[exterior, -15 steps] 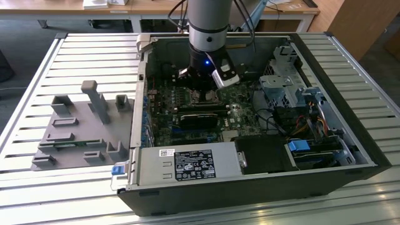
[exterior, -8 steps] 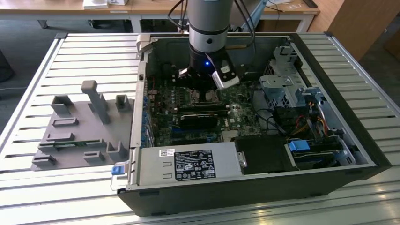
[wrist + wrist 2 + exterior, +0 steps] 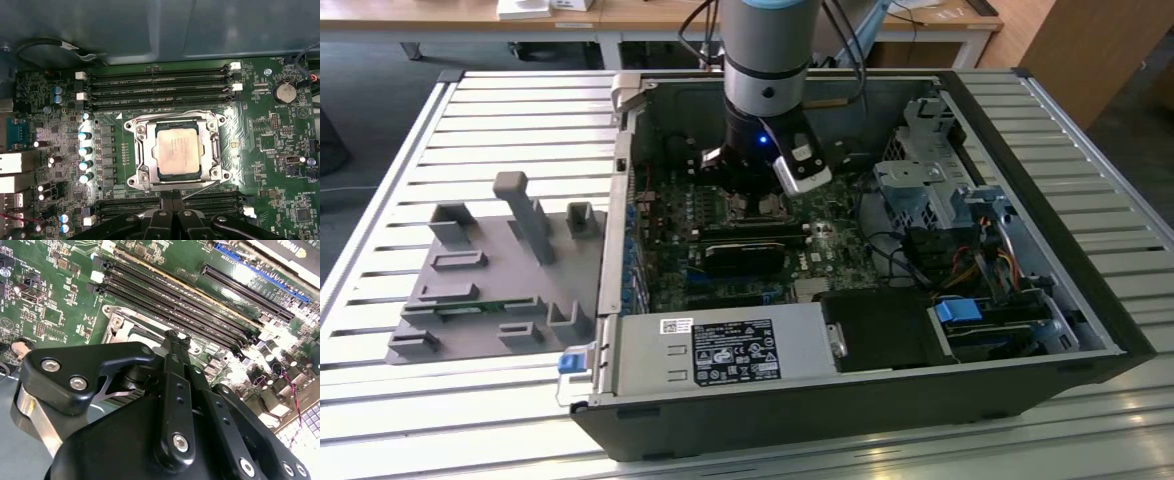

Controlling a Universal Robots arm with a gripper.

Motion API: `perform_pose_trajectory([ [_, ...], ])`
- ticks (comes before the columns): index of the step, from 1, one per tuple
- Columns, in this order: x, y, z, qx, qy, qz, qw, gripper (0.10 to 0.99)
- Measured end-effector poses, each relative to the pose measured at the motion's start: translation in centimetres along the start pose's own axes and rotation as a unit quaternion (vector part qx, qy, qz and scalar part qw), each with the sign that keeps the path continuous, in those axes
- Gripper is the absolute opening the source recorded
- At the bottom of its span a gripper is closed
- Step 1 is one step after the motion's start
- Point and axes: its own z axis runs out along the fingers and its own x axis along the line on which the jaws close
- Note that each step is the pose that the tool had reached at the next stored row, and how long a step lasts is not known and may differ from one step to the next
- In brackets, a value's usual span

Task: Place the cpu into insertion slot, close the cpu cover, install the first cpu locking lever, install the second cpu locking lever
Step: 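Install the second cpu locking lever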

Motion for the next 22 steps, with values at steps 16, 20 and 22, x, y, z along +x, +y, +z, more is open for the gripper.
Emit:
perform_pose_trajectory([
  [16, 0.43, -0.28, 0.49, -0.0061, 0.0005, 0.001, 1.0, 0.106],
  [20, 0.41, -0.66, 0.47, -0.0092, 0.0007, 0.001, 1.0, 0.106],
  [22, 0.52, -0.83, 0.45, -0.012, 0.001, 0.001, 0.9999, 0.106],
])
